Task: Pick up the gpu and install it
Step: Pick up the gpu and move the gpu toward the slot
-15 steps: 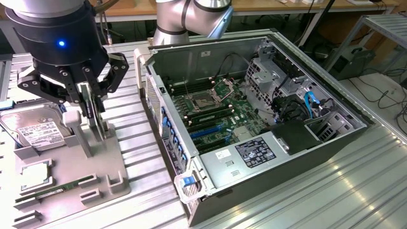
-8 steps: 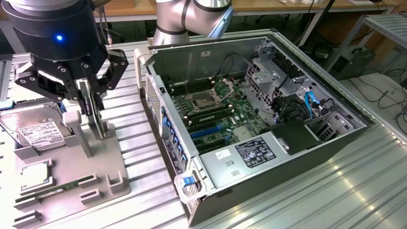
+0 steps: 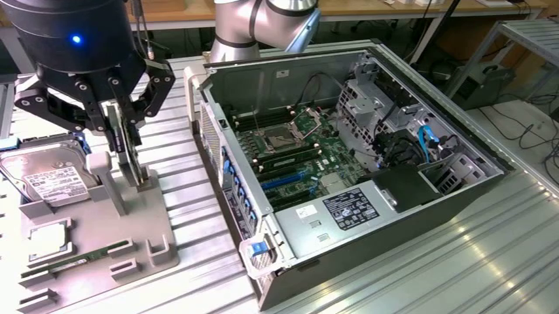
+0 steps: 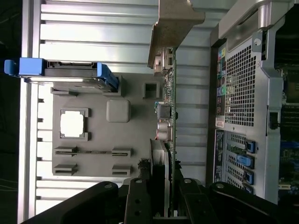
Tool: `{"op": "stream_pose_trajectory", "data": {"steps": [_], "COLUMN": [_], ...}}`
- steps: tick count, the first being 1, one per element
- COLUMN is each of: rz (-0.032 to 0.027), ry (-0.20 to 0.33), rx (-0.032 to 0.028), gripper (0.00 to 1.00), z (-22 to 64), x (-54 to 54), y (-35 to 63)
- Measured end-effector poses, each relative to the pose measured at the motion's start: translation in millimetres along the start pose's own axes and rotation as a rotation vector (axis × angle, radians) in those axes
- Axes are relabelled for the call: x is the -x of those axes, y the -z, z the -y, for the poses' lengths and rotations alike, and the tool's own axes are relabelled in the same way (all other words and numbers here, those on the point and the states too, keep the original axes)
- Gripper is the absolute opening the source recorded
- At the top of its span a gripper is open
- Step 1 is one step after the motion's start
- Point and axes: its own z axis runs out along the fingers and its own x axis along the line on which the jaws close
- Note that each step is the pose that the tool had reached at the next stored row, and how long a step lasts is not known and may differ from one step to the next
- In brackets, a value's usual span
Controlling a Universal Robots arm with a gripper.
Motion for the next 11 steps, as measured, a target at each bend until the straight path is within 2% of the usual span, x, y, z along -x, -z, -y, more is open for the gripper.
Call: {"op": "stream_pose_trajectory", "data": {"steps": [8,11], "rz": [-0.0001,0.0], "ry": [0.0,0.0], "rx": [0.0,0.0001], "gripper": [0.28,0.28], "z": [-0.3,-0.7], "x": [0.1,0.3], "y": [5.8,11.8]}}
